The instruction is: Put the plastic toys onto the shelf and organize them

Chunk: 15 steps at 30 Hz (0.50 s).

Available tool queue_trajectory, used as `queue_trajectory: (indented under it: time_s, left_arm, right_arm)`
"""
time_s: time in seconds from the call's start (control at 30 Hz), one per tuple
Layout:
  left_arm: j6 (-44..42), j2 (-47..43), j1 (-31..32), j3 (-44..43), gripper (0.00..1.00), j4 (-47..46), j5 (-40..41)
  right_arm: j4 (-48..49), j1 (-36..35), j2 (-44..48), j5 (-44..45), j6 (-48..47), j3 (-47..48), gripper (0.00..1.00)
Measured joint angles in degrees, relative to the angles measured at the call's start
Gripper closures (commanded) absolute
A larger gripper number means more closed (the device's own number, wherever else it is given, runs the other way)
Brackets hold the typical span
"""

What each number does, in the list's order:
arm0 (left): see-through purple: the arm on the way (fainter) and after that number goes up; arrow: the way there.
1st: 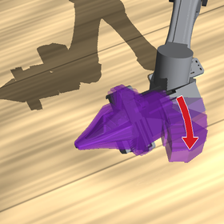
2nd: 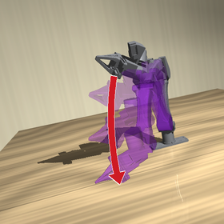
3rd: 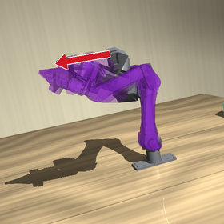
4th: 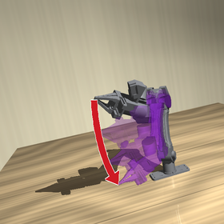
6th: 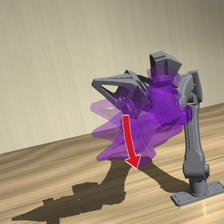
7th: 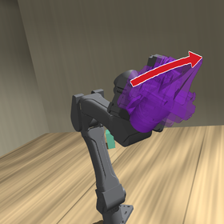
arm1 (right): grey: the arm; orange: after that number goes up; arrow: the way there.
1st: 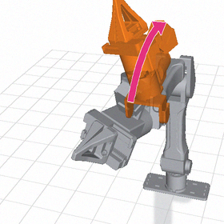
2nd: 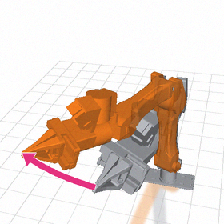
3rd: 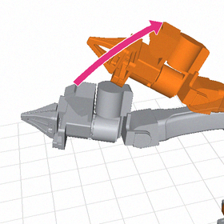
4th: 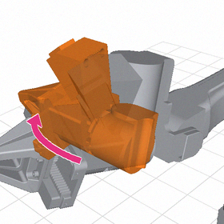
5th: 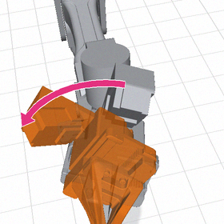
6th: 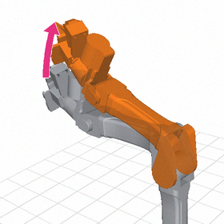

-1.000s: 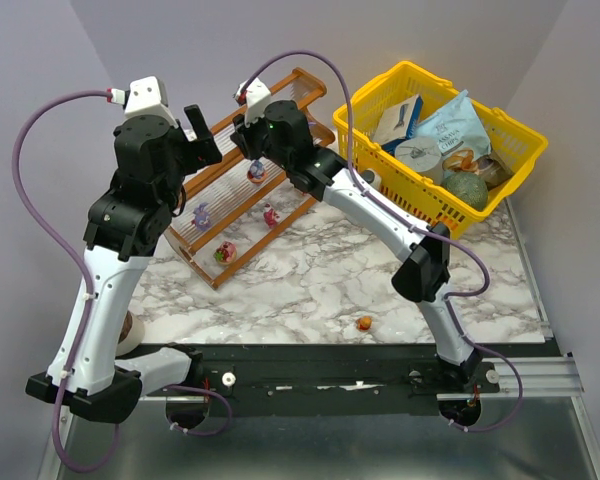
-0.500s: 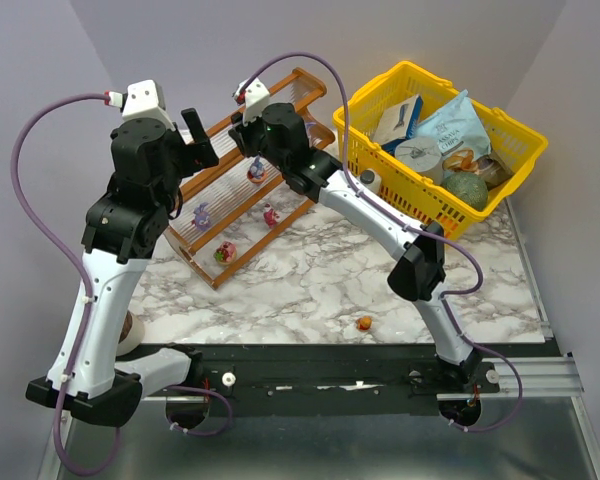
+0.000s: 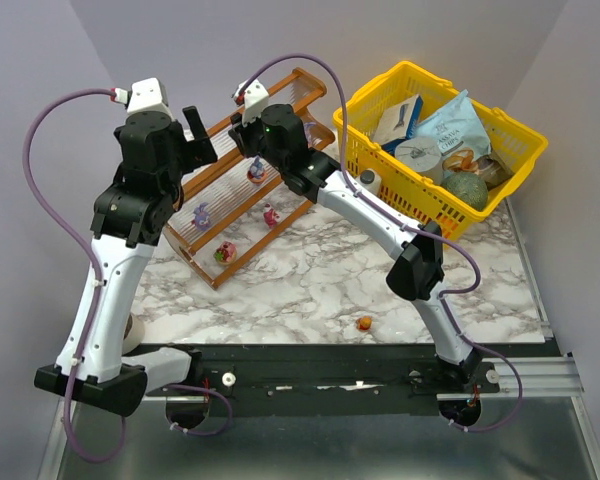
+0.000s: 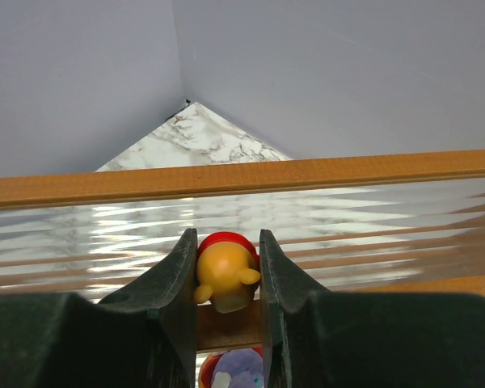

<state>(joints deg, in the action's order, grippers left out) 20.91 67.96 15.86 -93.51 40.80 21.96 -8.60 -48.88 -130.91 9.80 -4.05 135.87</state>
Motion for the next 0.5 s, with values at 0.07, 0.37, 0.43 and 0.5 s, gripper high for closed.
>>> queue_trajectory:
  time_s: [0.07,0.37,0.43,0.5]
  left_arm:
    - [0.0,0.9,-0.3,-0.1,0.01,0.0,-0.1]
    - [1.5,9.0,-3.8,-5.3,0.01,-1.6,-2.4]
    - [2.3,11.5,-5.0,-6.6,0.01,-2.1,-3.4]
    - [2.9,13.3,-5.9,-7.4,0.01,-2.1,-4.3]
  right_arm:
    - [0.0,0.0,0.0,0.0,0.0,0.0,0.73]
    - [0.0,0.2,0.0,-0.4,0.0,0.0,0.63]
    - [0.0,0.3,0.0,-0.6,0.0,-0.1,0.6]
    - [0.0,0.3,0.0,-0.9,0.0,-0.1,0.58]
